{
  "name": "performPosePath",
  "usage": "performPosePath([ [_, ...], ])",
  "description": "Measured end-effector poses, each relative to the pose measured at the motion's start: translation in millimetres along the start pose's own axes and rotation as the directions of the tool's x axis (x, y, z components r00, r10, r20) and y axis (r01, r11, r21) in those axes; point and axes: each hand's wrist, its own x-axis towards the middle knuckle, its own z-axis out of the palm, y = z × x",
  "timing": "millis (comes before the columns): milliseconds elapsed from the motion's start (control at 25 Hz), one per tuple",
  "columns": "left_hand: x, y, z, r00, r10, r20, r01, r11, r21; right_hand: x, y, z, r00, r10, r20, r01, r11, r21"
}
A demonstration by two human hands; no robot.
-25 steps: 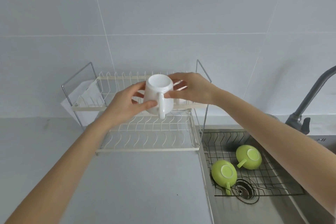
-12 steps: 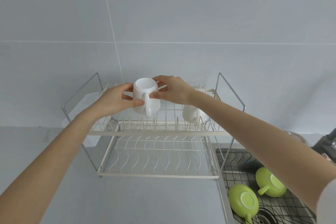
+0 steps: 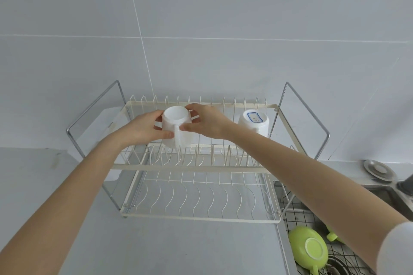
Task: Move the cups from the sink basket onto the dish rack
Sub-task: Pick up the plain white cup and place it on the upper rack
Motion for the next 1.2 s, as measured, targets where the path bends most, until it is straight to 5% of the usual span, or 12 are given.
performPosePath([
  [920,-10,1,-2,0.997,-0.062,0.049,0.061,0.998,0.018,-11,-7,4,1.000,-0.001,0.024,0.004,0.993,-0.121],
  [1200,-13,9,-15,0.989,-0.097,0.112,0.069,0.971,0.228,-15,-6,-5,0.990,0.041,0.136,-0.002,0.961,-0.275],
])
